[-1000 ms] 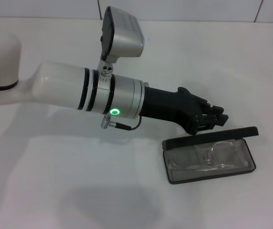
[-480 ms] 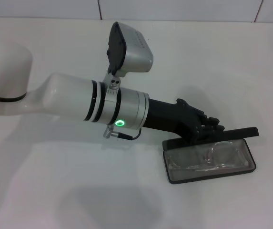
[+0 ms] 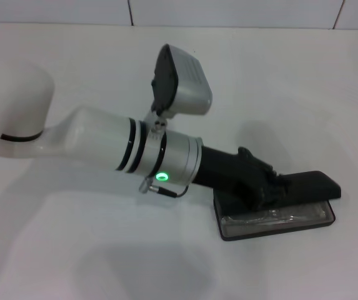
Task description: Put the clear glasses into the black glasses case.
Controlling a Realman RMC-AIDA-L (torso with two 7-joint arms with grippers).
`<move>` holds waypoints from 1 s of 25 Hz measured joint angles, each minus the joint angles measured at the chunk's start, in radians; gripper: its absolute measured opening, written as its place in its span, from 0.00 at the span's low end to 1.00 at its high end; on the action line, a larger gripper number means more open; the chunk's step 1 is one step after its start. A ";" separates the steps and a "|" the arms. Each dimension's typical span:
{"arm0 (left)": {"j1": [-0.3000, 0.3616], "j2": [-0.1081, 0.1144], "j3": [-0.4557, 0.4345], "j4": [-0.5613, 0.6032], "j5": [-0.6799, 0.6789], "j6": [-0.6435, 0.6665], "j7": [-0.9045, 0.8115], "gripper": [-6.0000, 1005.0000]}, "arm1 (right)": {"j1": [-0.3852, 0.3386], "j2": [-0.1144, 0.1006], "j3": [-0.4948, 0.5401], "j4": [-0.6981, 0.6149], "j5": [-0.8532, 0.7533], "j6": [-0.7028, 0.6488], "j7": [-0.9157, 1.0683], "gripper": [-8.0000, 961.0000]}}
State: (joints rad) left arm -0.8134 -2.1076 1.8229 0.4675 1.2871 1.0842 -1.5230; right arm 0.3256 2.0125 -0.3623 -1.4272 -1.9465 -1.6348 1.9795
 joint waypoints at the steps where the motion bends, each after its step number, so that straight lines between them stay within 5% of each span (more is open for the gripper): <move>1: 0.001 0.000 0.015 0.001 0.000 0.000 0.005 0.19 | 0.001 0.000 0.000 0.004 0.000 0.000 -0.002 0.13; 11: 0.012 0.001 0.094 0.020 -0.036 0.009 0.051 0.24 | 0.003 0.000 0.000 0.035 0.000 -0.006 -0.020 0.14; 15: 0.071 0.021 0.071 0.208 -0.032 0.096 0.043 0.26 | -0.012 -0.005 0.000 0.037 0.000 -0.084 -0.065 0.15; 20: 0.191 0.061 -0.164 0.452 0.000 0.365 -0.039 0.29 | -0.004 0.009 -0.040 0.064 0.030 -0.302 -0.153 0.15; 25: 0.294 0.055 -0.532 0.491 -0.005 0.715 -0.018 0.33 | -0.015 0.010 -0.278 0.232 0.223 -0.377 -0.249 0.24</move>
State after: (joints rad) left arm -0.5191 -2.0530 1.2906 0.9582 1.2819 1.7995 -1.5414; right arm 0.3110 2.0223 -0.6401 -1.1951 -1.7238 -2.0123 1.7308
